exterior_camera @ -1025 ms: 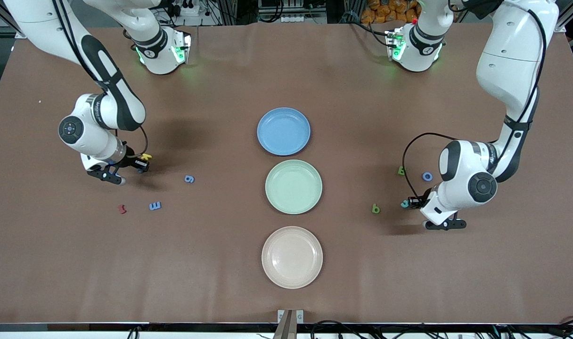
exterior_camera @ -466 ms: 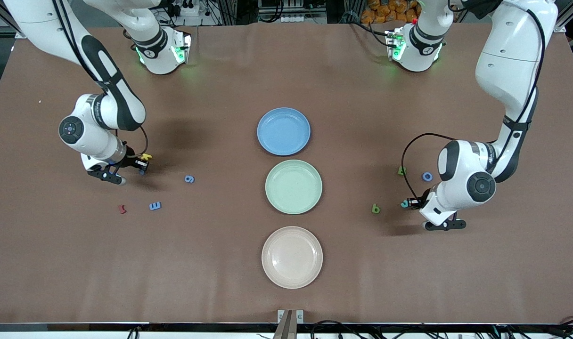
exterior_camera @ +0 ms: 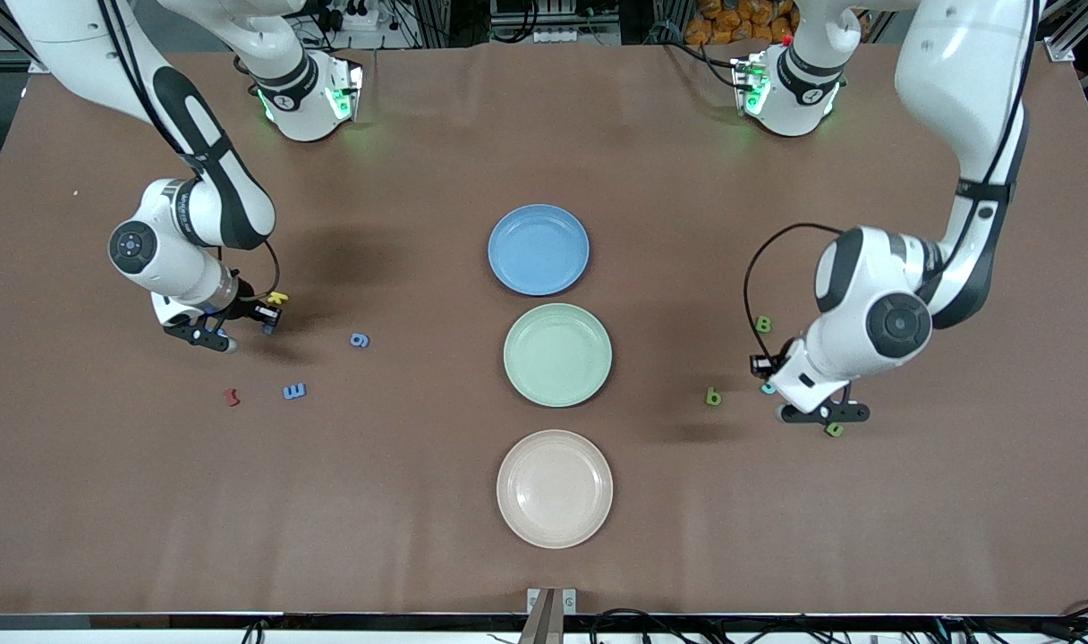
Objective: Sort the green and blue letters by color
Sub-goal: 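Grasp the green N with the left gripper while the right gripper grasps blue X, then place the N on the green plate while the right gripper drops X on blue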
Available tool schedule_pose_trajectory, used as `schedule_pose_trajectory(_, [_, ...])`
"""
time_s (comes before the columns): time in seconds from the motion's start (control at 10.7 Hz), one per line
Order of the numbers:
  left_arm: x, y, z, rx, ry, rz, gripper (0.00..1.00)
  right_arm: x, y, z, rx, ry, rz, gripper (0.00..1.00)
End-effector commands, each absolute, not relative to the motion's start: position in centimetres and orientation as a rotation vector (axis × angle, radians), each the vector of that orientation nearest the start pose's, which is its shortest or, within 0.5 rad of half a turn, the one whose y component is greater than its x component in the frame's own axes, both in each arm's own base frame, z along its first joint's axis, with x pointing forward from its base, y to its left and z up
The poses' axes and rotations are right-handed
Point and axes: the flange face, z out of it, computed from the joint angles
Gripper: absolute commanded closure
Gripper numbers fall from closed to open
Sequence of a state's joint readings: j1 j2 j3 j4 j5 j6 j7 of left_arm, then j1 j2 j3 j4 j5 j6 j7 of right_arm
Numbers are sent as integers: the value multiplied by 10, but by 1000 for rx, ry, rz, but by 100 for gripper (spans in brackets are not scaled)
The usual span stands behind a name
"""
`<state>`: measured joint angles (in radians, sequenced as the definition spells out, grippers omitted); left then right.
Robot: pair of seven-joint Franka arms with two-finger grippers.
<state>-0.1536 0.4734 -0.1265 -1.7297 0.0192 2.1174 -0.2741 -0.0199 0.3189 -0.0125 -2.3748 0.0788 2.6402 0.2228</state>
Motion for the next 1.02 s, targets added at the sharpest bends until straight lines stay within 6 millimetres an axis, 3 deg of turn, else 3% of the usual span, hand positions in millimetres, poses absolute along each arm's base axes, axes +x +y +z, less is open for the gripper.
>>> schedule_pose_trajectory(0.0, [598,-239,333,-3166,-89,165,100,510,-6,209,-3069,463,52,100])
schedule_pose_trajectory(0.19, [581,-290,339,-3192,-171,160,100,517,27,219,-3069,392,47,100])
schedule_pose_trajectory(0.47, [543,-385,335,-3192,-290,171,100,517,106,238,-3045,310,6,100])
schedule_pose_trajectory(0.75, [514,-449,299,-3166,-407,228,100,493,216,252,-3023,179,5,100])
schedule_pose_trajectory(0.93, [517,-469,280,-3196,-513,200,100,470,273,252,-3021,118,17,100])
